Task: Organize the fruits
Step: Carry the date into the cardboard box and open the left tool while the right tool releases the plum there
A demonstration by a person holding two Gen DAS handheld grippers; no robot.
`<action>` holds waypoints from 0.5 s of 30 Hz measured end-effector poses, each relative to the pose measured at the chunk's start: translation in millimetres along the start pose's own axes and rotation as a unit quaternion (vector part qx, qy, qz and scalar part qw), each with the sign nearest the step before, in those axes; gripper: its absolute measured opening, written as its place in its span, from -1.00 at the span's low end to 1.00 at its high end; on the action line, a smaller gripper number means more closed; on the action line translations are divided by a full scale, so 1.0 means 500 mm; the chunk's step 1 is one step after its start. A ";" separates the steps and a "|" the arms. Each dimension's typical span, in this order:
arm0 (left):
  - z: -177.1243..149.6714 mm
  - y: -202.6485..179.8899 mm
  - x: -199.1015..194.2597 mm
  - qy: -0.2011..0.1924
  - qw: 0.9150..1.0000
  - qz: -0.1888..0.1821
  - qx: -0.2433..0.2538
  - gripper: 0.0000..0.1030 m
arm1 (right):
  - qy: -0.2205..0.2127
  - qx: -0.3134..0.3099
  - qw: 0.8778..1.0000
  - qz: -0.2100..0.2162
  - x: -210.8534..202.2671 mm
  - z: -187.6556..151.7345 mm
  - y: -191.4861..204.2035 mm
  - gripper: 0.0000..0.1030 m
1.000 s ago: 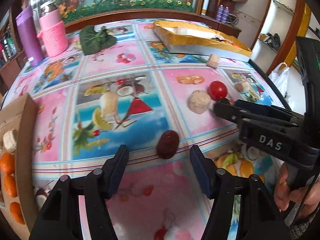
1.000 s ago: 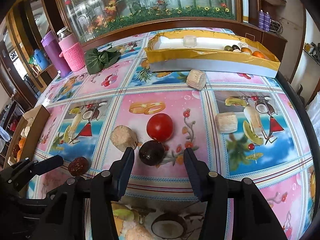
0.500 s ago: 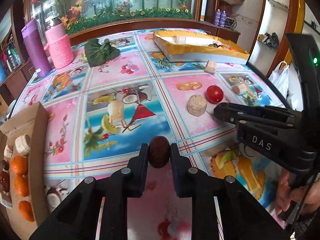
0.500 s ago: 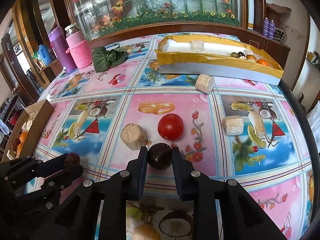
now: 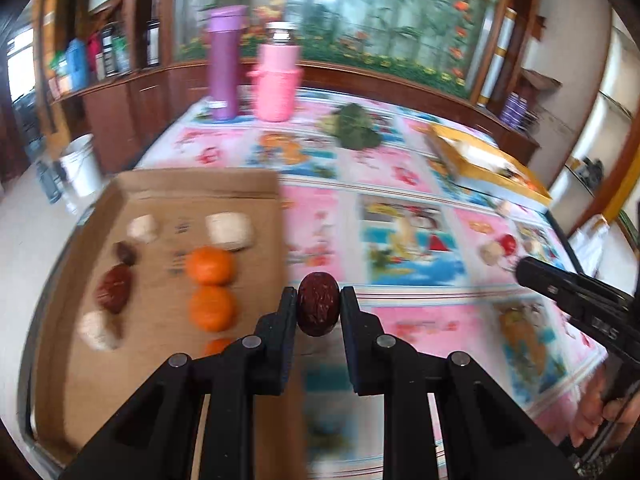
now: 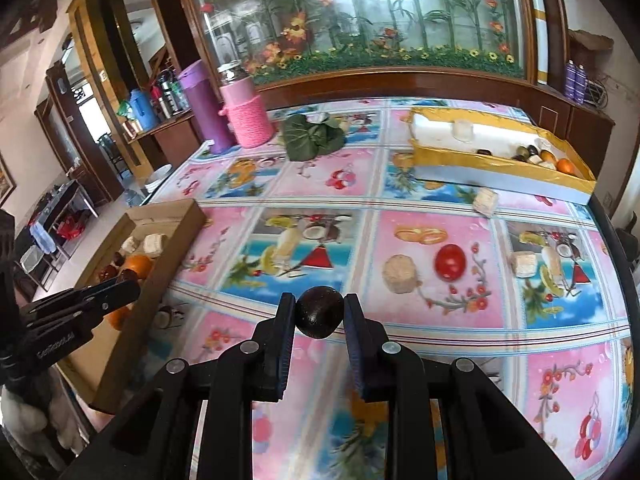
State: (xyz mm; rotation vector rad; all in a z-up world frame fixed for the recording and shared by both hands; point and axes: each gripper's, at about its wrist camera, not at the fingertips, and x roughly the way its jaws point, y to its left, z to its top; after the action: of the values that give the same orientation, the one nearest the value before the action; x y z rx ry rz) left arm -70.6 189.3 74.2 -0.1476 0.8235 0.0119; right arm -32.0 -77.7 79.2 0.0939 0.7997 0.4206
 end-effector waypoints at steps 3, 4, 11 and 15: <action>-0.009 0.084 -0.013 -0.002 0.998 0.046 -0.035 -0.60 | 0.007 -0.018 0.999 0.036 0.009 0.002 0.071 -0.49; -0.012 0.108 -0.016 -0.003 0.997 0.060 -0.045 -0.60 | 0.011 -0.023 0.999 0.048 0.014 0.001 0.093 -0.49; -0.033 0.226 -0.020 0.005 0.989 0.113 -0.092 -0.60 | 0.051 -0.089 0.987 0.120 0.075 -0.021 0.288 -0.48; -0.035 0.239 -0.023 -0.001 0.989 0.116 -0.090 -0.60 | 0.087 -0.128 0.978 0.141 0.123 -0.055 0.383 -0.48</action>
State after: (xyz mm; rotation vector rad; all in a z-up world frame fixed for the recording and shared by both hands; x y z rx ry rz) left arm -99.5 305.6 55.9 -0.2214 0.8330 0.3066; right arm -77.0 119.8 64.1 -0.0728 0.9018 0.8057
